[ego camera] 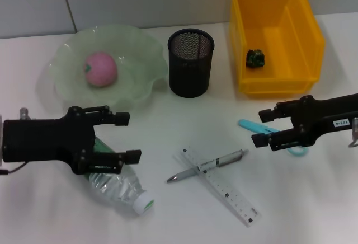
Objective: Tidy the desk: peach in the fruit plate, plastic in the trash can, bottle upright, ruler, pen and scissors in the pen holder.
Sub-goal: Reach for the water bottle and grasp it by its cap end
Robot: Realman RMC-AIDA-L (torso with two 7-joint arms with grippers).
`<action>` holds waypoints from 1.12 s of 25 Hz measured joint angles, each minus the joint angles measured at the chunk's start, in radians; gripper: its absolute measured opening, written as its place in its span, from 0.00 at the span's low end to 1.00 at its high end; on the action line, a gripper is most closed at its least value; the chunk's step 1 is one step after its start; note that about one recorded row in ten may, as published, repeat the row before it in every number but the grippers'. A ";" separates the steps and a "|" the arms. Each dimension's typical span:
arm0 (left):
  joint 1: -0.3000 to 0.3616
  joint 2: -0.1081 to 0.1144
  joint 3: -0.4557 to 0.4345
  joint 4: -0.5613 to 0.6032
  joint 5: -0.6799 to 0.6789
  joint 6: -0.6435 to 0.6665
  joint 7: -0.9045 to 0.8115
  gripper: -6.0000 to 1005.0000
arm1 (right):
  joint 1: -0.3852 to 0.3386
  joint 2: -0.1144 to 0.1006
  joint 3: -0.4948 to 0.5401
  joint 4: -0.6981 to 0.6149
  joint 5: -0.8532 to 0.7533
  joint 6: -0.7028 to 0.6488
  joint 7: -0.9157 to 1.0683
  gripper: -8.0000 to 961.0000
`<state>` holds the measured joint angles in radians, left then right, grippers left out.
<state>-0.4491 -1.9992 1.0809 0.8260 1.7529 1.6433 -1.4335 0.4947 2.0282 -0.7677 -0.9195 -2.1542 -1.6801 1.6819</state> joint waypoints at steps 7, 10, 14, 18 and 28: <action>-0.102 -0.016 0.006 0.179 0.179 0.072 -0.035 0.72 | 0.045 -0.015 0.001 0.005 -0.044 -0.010 0.116 0.78; -0.158 -0.038 0.031 0.265 0.306 0.098 -0.018 0.72 | 0.065 -0.023 0.000 0.007 -0.055 -0.020 0.162 0.78; -0.195 -0.056 0.124 0.352 0.420 0.101 0.009 0.72 | 0.086 -0.035 0.001 0.012 -0.069 -0.025 0.218 0.78; -0.217 -0.044 0.248 0.387 0.457 0.099 0.027 0.71 | 0.106 -0.055 0.011 0.040 -0.081 -0.021 0.253 0.79; -0.245 -0.061 0.397 0.459 0.646 0.084 0.044 0.71 | 0.115 -0.076 0.031 0.060 -0.092 -0.019 0.295 0.78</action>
<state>-0.6938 -2.0603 1.4776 1.2845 2.3985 1.7274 -1.3900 0.6096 1.9521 -0.7364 -0.8596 -2.2461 -1.6990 1.9766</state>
